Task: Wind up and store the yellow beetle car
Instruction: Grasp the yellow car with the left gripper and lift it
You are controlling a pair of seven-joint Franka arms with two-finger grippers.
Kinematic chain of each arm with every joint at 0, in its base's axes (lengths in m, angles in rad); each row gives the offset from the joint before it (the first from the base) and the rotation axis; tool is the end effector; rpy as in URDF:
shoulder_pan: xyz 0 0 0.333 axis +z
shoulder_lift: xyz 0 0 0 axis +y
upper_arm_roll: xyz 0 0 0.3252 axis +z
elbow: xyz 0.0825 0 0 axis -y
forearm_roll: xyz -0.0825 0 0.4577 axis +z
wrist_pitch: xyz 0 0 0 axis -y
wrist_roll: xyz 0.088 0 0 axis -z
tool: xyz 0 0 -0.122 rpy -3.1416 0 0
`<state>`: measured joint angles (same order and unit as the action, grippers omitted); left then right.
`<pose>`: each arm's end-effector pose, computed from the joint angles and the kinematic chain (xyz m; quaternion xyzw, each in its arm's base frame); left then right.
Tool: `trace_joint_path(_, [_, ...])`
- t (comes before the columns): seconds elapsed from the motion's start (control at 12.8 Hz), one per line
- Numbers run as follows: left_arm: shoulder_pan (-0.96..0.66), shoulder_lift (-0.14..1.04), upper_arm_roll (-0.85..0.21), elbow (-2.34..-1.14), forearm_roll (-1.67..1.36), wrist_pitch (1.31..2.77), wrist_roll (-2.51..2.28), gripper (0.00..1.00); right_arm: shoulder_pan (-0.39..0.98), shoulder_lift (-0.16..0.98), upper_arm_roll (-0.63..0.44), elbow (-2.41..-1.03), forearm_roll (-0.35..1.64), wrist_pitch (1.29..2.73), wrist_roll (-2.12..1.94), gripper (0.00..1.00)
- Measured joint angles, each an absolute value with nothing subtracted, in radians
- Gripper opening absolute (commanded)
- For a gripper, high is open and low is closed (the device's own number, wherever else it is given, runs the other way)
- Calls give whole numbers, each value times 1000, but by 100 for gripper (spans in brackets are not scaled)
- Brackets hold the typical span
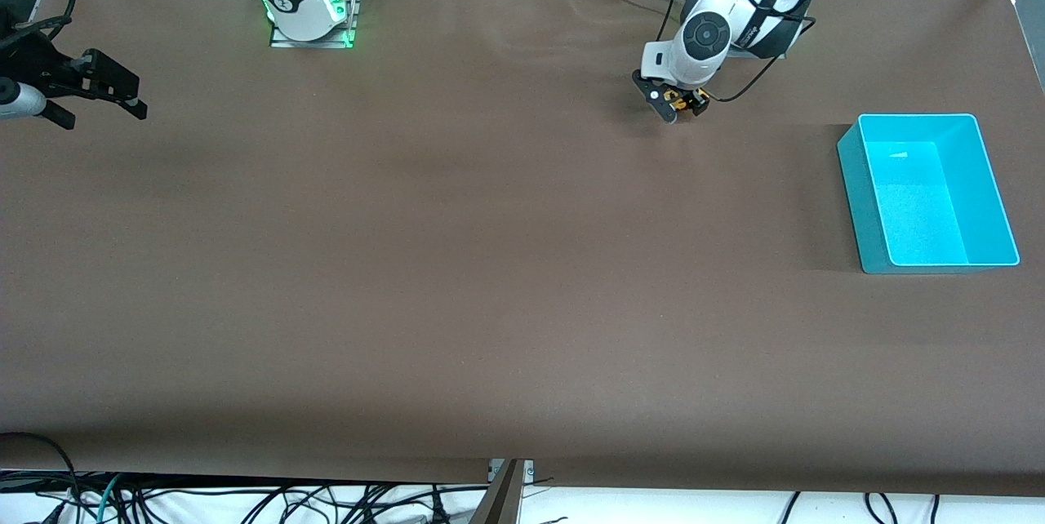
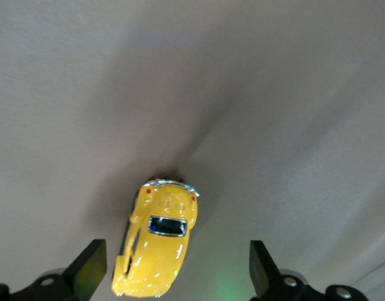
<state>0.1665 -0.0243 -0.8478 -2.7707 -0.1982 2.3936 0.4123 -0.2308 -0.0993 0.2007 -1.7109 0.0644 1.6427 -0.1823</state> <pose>0.2844 -0.2303 0.1216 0.8808 -0.4365 -0.1822 0.0200 0.6030 -0.0059 0.6082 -0.9969 -0.0738 -0.0169 0.0206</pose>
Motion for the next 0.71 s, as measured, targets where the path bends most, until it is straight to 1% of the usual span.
trace_joint_path(0.16, [159,-12,-850,-2795,-196,2444,412,100,-231,-97,200,-1711,64,1642,-182,100])
trace_joint_path(0.47, [157,7,-850,-2804,-164,2471,412,99,-230,-89,200,-1711,64,1641,-182,100])
trace_joint_path(0.71, [157,21,-850,-2809,-46,2482,354,99,-230,-86,200,-1711,64,1641,-179,100])
